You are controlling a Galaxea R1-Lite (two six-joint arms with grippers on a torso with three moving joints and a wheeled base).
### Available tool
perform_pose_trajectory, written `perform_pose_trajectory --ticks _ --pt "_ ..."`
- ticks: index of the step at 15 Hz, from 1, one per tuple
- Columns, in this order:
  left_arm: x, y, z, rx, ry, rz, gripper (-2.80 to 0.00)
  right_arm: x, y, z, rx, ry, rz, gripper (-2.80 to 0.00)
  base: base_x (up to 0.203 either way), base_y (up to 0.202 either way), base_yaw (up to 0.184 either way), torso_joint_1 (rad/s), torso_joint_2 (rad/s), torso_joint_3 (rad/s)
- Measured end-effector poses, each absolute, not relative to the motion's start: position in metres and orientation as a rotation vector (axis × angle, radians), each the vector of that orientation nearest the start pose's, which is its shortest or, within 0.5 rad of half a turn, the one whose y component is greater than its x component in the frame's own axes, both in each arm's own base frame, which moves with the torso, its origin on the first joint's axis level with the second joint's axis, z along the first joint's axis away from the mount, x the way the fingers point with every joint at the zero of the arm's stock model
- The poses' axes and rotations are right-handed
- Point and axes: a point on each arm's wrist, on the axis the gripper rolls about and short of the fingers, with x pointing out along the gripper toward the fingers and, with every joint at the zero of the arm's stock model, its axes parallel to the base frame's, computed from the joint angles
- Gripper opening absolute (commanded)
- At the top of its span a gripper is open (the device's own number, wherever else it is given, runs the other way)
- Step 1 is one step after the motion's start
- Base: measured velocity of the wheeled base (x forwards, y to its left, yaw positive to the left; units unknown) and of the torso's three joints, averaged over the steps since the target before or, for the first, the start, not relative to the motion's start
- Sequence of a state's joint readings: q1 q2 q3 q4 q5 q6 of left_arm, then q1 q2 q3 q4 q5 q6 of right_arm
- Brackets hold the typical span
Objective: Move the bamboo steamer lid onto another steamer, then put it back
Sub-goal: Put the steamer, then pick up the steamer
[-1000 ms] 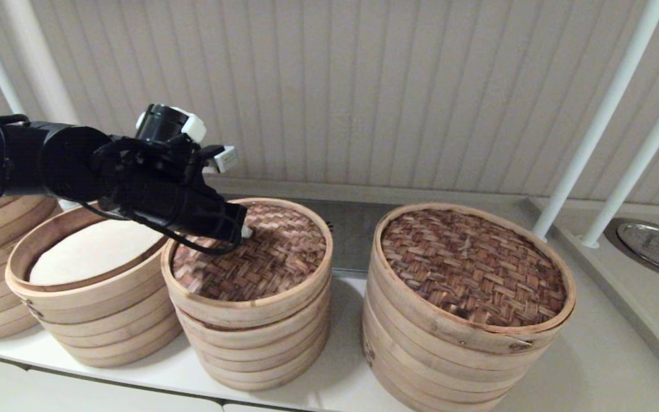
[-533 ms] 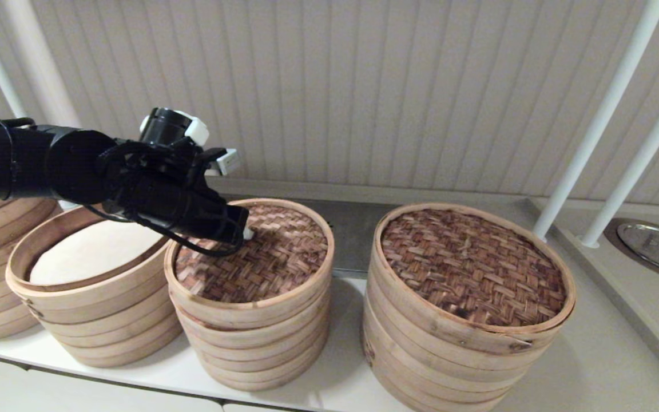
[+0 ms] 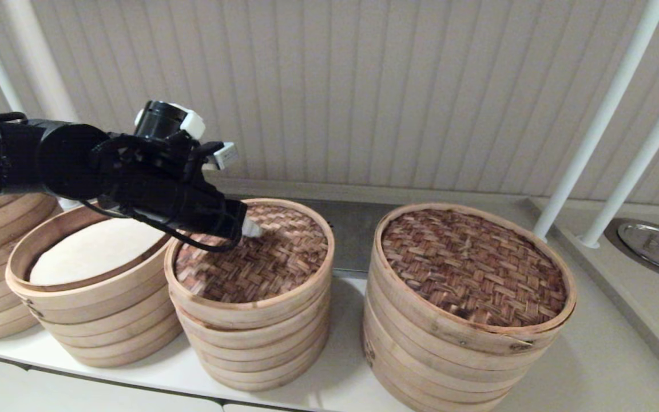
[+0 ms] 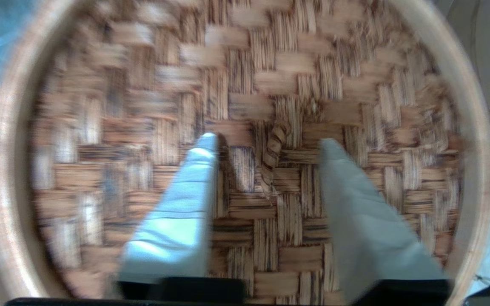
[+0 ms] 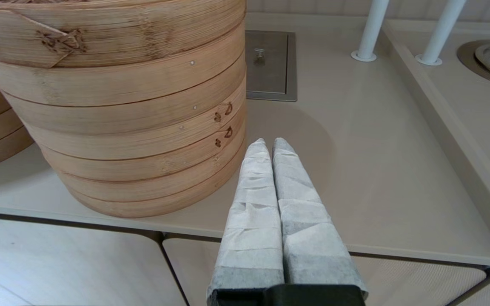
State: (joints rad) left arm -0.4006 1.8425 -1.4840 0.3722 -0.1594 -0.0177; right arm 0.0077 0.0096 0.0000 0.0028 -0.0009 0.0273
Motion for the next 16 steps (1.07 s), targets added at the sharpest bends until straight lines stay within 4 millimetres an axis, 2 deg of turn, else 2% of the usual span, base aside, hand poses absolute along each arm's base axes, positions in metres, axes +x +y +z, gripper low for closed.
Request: perform_pose_trajectory --ticks 3,6,7,9,11,15,16 --pt "0.307 -0.134 0.252 0.060 0.671 -0.532 0.00 -0.022 0.000 0.075 0.027 0.012 0.007 -2.80 0.000 0.000 0.000 0.000 0.00 0.000" --pt "0.284 -0.119 0.287 0.034 0.563 -0.515 0.00 -0.022 0.000 0.075 0.027 0.012 0.007 -2.80 0.000 0.000 0.000 0.000 0.00 0.000" --pt "0.272 -0.111 0.300 0.027 0.523 -0.506 -2.80 -0.022 0.000 0.075 0.027 0.012 0.007 -2.80 0.000 0.000 0.000 0.000 0.00 0.000" --pt "0.248 -0.090 0.320 0.014 0.470 -0.465 -2.80 -0.022 0.000 0.075 0.027 0.012 0.007 -2.80 0.000 0.000 0.000 0.000 0.00 0.000" --pt "0.227 -0.064 0.330 -0.001 0.452 -0.390 -2.80 -0.022 0.000 0.075 0.027 0.012 0.007 -2.80 0.000 0.000 0.000 0.000 0.00 0.000" --pt "0.198 -0.030 0.328 -0.009 0.437 -0.244 -2.80 -0.022 0.000 0.075 0.027 0.012 0.007 -2.80 0.000 0.000 0.000 0.000 0.00 0.000" --pt "0.189 -0.022 0.322 -0.014 0.450 -0.198 -2.80 -0.022 0.000 0.075 0.027 0.012 0.007 -2.80 0.000 0.000 0.000 0.000 0.00 0.000"
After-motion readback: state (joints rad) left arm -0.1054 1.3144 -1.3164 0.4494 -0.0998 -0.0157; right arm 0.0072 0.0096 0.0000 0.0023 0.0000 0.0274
